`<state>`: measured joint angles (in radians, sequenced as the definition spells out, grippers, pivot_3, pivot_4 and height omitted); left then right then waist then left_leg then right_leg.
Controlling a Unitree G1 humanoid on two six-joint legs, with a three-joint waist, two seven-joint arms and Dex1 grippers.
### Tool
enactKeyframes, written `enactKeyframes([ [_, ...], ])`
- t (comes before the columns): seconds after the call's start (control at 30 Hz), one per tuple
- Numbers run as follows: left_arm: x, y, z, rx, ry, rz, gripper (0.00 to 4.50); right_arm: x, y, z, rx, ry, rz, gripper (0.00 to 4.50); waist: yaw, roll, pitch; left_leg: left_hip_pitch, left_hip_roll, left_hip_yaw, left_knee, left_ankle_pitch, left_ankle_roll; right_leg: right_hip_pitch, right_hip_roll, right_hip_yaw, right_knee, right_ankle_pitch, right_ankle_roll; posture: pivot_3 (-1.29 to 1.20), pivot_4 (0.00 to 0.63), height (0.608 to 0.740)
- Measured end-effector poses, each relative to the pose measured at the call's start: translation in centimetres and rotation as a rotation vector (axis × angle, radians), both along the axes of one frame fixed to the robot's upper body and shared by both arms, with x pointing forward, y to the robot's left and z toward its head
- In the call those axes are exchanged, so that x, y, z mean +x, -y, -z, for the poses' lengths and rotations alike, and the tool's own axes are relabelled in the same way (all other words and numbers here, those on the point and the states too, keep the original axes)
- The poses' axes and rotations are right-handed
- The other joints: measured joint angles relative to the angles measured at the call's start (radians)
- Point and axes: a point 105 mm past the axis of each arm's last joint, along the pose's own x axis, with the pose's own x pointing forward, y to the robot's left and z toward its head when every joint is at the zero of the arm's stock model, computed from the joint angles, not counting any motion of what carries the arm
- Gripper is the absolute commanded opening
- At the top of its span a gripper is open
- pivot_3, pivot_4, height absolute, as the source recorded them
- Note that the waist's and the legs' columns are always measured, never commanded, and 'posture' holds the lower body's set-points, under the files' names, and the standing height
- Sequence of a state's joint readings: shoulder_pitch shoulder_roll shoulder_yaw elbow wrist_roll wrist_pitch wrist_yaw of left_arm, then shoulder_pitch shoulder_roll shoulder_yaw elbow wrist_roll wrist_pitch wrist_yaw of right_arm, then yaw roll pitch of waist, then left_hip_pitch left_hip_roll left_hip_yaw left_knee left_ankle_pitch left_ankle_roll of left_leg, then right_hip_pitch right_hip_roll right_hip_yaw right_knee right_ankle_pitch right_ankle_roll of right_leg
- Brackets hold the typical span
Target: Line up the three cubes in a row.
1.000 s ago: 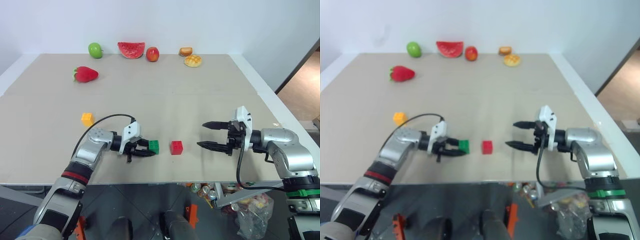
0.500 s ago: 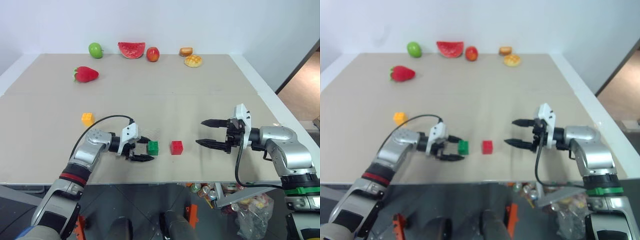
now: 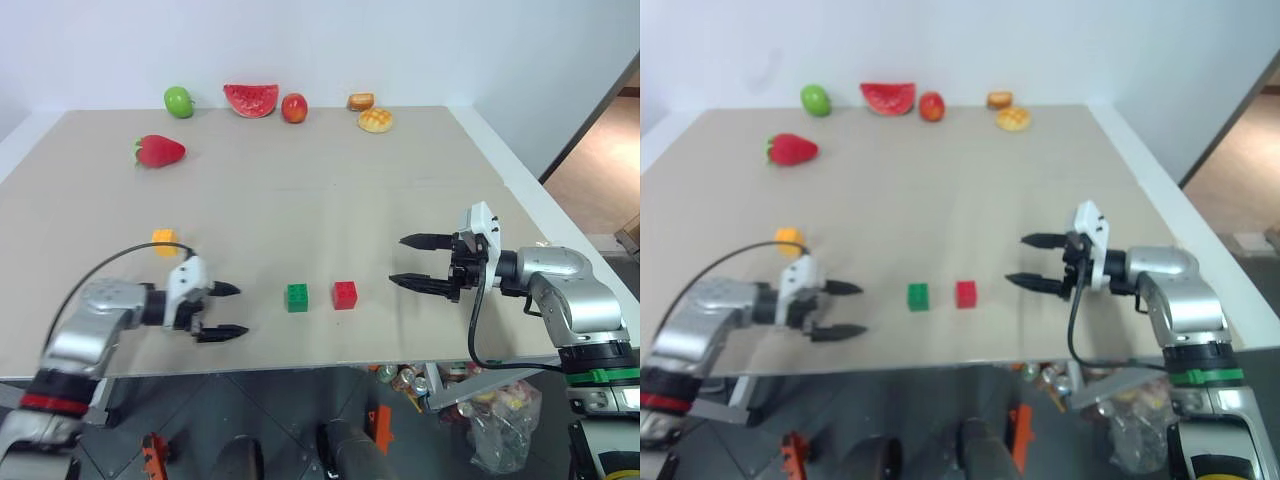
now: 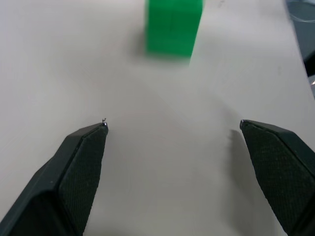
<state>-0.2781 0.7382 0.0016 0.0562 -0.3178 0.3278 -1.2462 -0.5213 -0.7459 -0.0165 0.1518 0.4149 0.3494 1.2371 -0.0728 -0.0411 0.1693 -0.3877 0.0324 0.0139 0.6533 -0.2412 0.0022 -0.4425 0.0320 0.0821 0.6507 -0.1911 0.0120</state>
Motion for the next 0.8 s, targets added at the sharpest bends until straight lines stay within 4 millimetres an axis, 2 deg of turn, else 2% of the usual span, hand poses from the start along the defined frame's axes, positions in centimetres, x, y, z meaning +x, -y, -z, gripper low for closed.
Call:
enactKeyframes([
  [0.1,-0.4,-0.9,-1.0,-0.058,0.012,-0.140,4.46,0.9,-1.1,-0.9,0.019,0.055,0.007,4.50,0.000,0.000,0.000,0.000,-0.001,0.001,0.001,0.000,0.000,0.000,-0.002,0.000,0.000,0.000,0.001,0.00,0.150,0.740],
  [0.23,0.8,-2.9,-2.7,-0.179,0.064,-0.428,4.46,2.2,-3.2,-2.1,0.050,0.134,0.013,4.50,-0.001,0.000,0.000,0.000,-0.002,0.001,0.002,0.000,0.000,0.001,-0.003,0.001,0.000,0.001,0.002,0.00,0.150,0.740],
  [0.33,1.8,-4.5,-3.0,-0.208,0.110,-0.620,4.46,2.9,-5.0,-2.5,0.053,0.170,0.005,4.50,0.000,0.000,0.000,0.000,-0.002,0.001,0.002,0.000,-0.001,0.001,-0.003,0.000,0.000,0.002,0.002,0.00,0.150,0.740],
  [0.5,2.7,-7.2,-2.4,-0.229,0.128,-0.890,4.46,3.5,-6.8,-2.7,0.080,0.189,-0.026,4.50,0.002,0.000,0.000,-0.001,-0.002,0.001,0.001,0.000,-0.001,0.000,-0.003,0.000,-0.001,0.001,0.002,0.00,0.150,0.740],
  [0.6,2.9,-7.6,-1.5,-0.233,0.096,-0.975,4.46,3.4,-7.6,-2.5,0.073,0.199,-0.059,4.50,0.002,0.000,0.000,-0.002,-0.002,0.000,0.001,0.000,-0.002,0.000,-0.004,0.000,-0.001,0.001,0.002,0.00,0.150,0.740],
  [0.8,3.1,-8.6,-0.1,-0.186,0.070,-1.098,4.46,3.4,-7.7,-2.2,0.071,0.190,-0.071,4.50,0.002,-0.001,0.000,-0.002,-0.003,0.000,0.002,0.000,-0.002,0.001,-0.004,0.000,-0.001,0.002,0.003,0.00,0.150,0.740],
])
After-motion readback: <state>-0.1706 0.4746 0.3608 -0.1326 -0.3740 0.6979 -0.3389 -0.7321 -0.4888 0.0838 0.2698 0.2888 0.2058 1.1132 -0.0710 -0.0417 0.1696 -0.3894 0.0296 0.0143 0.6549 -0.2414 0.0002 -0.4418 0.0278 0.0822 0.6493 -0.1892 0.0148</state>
